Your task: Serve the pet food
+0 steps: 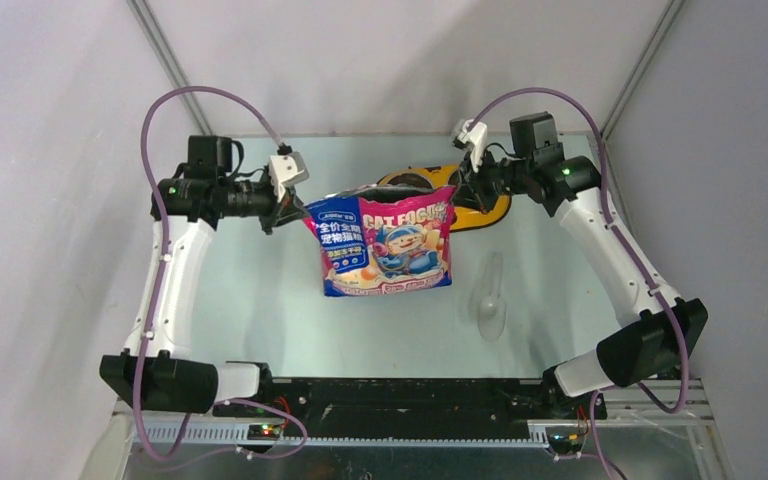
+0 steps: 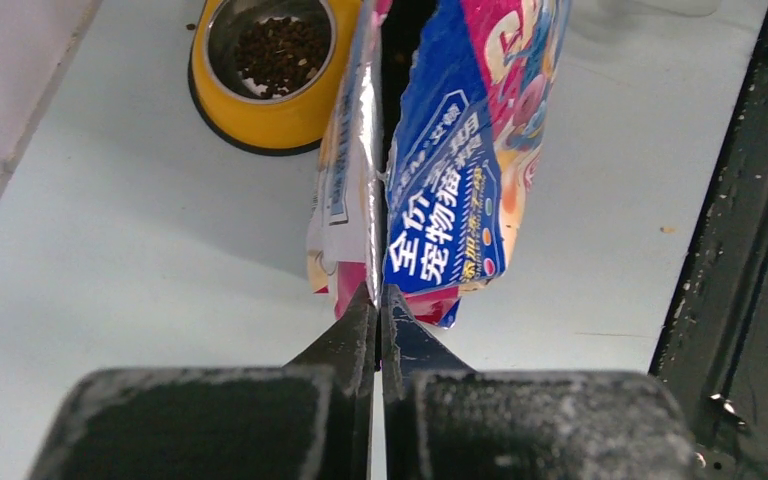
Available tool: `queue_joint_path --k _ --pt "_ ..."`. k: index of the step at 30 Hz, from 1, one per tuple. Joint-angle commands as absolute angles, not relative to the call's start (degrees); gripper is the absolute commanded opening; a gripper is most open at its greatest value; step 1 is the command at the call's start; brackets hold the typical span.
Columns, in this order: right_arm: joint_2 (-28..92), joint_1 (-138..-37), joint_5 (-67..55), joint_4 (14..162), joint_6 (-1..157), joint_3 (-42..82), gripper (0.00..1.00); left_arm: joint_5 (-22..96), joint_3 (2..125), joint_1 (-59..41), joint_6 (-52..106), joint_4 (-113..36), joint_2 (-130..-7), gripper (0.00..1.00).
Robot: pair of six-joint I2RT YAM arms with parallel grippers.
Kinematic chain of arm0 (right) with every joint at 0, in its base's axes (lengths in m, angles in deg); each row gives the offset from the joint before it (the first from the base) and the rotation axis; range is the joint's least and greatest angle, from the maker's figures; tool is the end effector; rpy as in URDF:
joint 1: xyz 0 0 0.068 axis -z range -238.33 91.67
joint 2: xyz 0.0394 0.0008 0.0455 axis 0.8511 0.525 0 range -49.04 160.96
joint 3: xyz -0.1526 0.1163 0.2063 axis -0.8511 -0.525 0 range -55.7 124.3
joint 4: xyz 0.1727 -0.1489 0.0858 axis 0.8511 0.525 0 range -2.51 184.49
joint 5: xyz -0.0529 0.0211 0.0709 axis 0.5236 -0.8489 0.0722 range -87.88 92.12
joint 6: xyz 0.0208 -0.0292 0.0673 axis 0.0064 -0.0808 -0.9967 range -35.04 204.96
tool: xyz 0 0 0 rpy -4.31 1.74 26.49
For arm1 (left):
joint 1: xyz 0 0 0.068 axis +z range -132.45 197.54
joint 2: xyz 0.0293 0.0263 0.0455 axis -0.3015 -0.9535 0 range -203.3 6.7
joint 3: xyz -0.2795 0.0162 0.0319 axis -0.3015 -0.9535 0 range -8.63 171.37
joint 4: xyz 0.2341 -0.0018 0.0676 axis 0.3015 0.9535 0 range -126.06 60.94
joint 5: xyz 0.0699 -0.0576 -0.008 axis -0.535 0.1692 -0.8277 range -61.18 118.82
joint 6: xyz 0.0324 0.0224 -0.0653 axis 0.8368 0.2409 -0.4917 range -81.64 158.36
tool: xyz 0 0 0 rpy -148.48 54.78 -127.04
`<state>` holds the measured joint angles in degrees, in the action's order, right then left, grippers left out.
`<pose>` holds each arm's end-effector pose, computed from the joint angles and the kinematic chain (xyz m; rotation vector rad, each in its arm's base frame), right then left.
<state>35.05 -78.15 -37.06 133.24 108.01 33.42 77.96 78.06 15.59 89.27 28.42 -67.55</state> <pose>0.2737 0.1420 0.3838 -1.1201 1.8864 0.7423 0.2233 -0.0564 0.3921 1.2562 1.7694 -0.5867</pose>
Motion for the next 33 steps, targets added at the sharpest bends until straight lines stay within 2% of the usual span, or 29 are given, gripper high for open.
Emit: queue_joint_path --k 1,3,5,9,13,18,20,22,24,25,27,28,29,30,31,33 --pt "31.7 -77.7 -38.8 129.2 110.8 34.6 0.00 79.6 76.0 13.4 84.2 26.0 -64.0 0.00" --pt "32.4 -77.8 -40.5 130.4 112.5 35.1 0.07 79.4 75.5 13.0 83.4 25.1 -63.3 0.00" --pt "33.4 -78.0 -42.7 131.9 113.9 36.5 0.27 79.2 75.5 12.9 82.9 24.5 -63.1 0.00" --pt "36.3 -80.1 -44.0 135.6 117.8 39.6 0.50 78.6 75.6 12.9 82.1 24.3 -63.0 0.00" --pt "39.1 -84.4 -42.5 137.9 121.4 42.0 0.59 78.3 75.6 12.9 81.7 24.3 -62.8 0.00" --pt "42.4 -87.7 -39.5 140.3 124.5 44.4 0.63 77.6 75.6 12.9 82.0 24.6 -62.6 0.00" --pt "43.2 -88.4 -38.1 140.7 125.1 45.3 0.61 77.3 75.7 12.9 82.7 25.2 -62.7 0.00" --pt "43.9 -88.4 -37.4 141.2 125.3 46.3 0.53 77.0 76.3 12.9 84.8 26.5 -62.9 0.00" --pt "44.5 -88.1 -36.7 142.4 125.4 48.3 0.40 76.4 77.7 12.9 86.7 28.7 -63.5 0.00" --pt "44.8 -87.7 -36.6 143.6 125.8 48.9 0.28 76.1 78.2 12.9 87.3 29.2 -64.0 0.00" --pt "45.0 -86.9 -36.6 144.6 125.7 50.3 0.15 75.3 79.6 12.8 88.5 30.1 -65.1 0.00" --pt "44.9 -86.7 -36.6 144.8 125.6 50.8 0.09 74.5 80.5 12.3 88.7 30.0 -65.9 0.04" --pt "44.4 -86.4 -36.7 144.7 125.6 51.1 0.06 74.1 81.0 11.7 88.9 29.8 -66.2 0.24" --pt "44.1 -86.1 -36.7 144.5 125.6 51.0 0.01 73.6 81.8 11.2 88.8 29.1 -66.9 0.35" --pt "43.3 -86.1 -36.7 143.9 125.7 50.9 0.00 73.5 82.0 10.2 88.8 28.5 -67.1 0.49" --pt "42.0 -86.0 -36.4 142.4 125.6 50.1 0.00 72.9 82.1 8.2 88.7 26.0 -67.4 0.59"
